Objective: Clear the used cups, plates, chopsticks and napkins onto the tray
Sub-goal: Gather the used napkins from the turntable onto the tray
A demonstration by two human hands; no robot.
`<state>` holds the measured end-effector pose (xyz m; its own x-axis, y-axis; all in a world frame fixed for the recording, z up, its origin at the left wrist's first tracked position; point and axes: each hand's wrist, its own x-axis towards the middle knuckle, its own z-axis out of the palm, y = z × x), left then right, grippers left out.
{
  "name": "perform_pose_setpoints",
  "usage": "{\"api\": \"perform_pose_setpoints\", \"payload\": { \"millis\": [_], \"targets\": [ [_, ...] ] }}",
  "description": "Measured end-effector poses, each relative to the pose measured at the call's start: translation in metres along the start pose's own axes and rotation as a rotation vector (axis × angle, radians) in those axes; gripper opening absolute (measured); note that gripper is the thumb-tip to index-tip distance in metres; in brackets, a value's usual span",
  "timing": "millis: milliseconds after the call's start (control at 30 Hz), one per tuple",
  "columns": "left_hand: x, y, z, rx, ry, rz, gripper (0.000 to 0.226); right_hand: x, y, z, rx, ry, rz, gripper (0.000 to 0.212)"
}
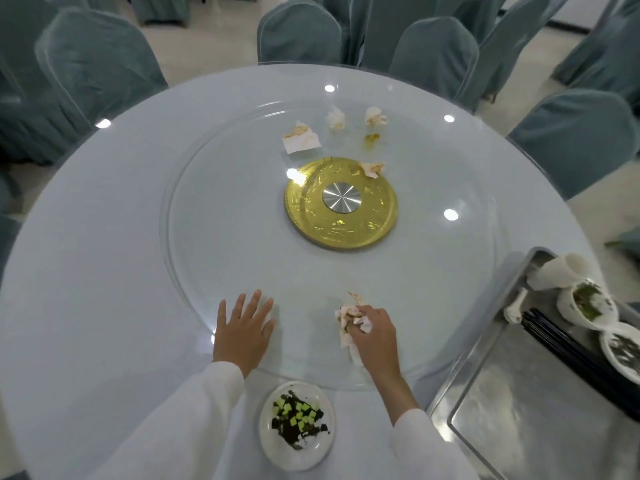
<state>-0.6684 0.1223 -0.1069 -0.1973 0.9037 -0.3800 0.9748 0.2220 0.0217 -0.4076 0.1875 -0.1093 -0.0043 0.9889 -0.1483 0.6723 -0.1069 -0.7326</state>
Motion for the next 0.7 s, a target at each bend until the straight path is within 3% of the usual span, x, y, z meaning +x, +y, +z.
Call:
{"api": "perform_pose_setpoints", "payload": {
  "millis": [67,133,267,500,700],
  "targets": [
    [0.003,0.000,-0.004,0.040,-0.020,-0.041,0.072,-0.002,0.005,-0.008,0.027,0.001,0.032,0.031],
    [0.007,0.003,-0.009,0.034,-0.034,-0.101,0.061,-0.001,0.007,-0.016,0.045,0.014,0.053,0.030],
    [0.010,0.008,-0.017,0.019,-0.032,-0.147,0.065,0.004,0.007,-0.025,0.038,0.053,0.094,0.029],
    [-0.025,0.061,-0.007,0.009,0.036,0.166,0.057,-0.002,0.003,-0.011,0.069,-0.034,0.174,0.032],
    [-0.044,0.067,0.007,0.021,-0.019,0.146,0.068,0.003,-0.005,-0.011,0.229,-0.136,0.216,0.026]
  ]
}}
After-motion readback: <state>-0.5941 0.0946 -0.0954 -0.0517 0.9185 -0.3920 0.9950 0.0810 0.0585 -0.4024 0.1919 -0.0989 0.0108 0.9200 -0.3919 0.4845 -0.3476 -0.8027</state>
